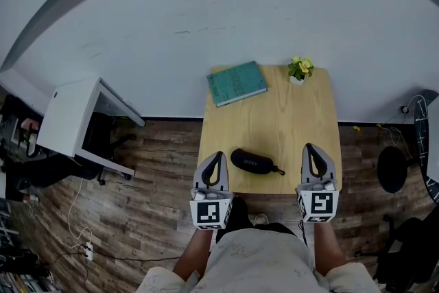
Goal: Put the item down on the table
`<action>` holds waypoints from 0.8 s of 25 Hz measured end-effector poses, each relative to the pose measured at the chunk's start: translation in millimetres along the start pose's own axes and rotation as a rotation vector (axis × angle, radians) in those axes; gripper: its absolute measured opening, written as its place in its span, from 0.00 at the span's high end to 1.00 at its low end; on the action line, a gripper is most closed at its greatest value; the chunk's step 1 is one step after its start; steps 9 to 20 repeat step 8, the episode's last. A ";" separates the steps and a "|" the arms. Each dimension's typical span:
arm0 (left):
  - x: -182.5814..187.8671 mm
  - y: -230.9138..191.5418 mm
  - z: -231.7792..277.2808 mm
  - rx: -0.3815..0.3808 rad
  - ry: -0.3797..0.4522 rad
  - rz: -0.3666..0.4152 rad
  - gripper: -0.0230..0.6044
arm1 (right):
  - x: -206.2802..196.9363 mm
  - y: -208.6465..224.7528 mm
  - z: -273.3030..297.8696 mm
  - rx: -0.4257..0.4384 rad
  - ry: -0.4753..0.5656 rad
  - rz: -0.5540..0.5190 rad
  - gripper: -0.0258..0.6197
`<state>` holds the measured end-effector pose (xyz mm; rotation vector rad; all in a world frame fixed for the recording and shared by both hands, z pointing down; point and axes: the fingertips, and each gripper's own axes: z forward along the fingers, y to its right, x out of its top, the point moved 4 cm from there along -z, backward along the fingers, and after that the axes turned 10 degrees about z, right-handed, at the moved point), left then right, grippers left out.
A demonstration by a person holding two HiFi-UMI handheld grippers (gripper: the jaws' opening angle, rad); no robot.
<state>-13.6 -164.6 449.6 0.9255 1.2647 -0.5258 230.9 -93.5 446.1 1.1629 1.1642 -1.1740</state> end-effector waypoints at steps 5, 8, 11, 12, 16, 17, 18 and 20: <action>-0.1 -0.8 0.9 -0.001 0.002 0.000 0.95 | 1.9 0.1 -1.0 -0.007 0.011 0.002 0.94; -0.8 -2.2 0.4 -0.002 -0.003 -0.001 0.95 | 3.0 -2.4 -0.6 0.000 0.015 -0.003 0.94; -0.8 -2.2 0.4 -0.002 -0.003 -0.001 0.95 | 3.0 -2.4 -0.6 0.000 0.015 -0.003 0.94; -0.8 -2.2 0.4 -0.002 -0.003 -0.001 0.95 | 3.0 -2.4 -0.6 0.000 0.015 -0.003 0.94; -0.8 -2.2 0.4 -0.002 -0.003 -0.001 0.95 | 3.0 -2.4 -0.6 0.000 0.015 -0.003 0.94; -0.8 -2.2 0.4 -0.002 -0.003 -0.001 0.95 | 3.0 -2.4 -0.6 0.000 0.015 -0.003 0.94; -0.8 -2.2 0.4 -0.002 -0.003 -0.001 0.95 | 3.0 -2.4 -0.6 0.000 0.015 -0.003 0.94; -0.8 -2.2 0.4 -0.002 -0.003 -0.001 0.95 | 3.0 -2.4 -0.6 0.000 0.015 -0.003 0.94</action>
